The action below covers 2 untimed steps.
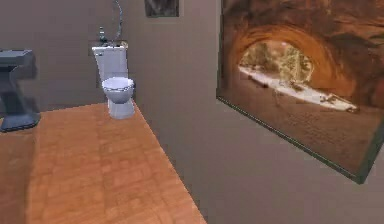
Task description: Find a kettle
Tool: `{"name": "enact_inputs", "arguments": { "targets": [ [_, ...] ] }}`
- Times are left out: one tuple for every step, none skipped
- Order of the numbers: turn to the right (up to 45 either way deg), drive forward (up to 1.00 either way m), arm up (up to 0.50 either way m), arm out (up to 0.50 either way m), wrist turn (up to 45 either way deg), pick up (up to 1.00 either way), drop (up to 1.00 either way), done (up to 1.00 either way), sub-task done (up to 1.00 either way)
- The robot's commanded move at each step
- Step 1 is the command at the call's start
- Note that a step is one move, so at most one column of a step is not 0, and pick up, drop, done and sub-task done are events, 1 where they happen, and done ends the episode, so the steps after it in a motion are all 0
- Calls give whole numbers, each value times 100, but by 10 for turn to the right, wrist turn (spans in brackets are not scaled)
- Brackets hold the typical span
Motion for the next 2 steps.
{"name": "enact_inputs", "arguments": {
  "targets": [
    [-450,0,0,0,0,0,0,0,0],
    [-240,0,0,0,0,0,0,0,0]
  ]
}}
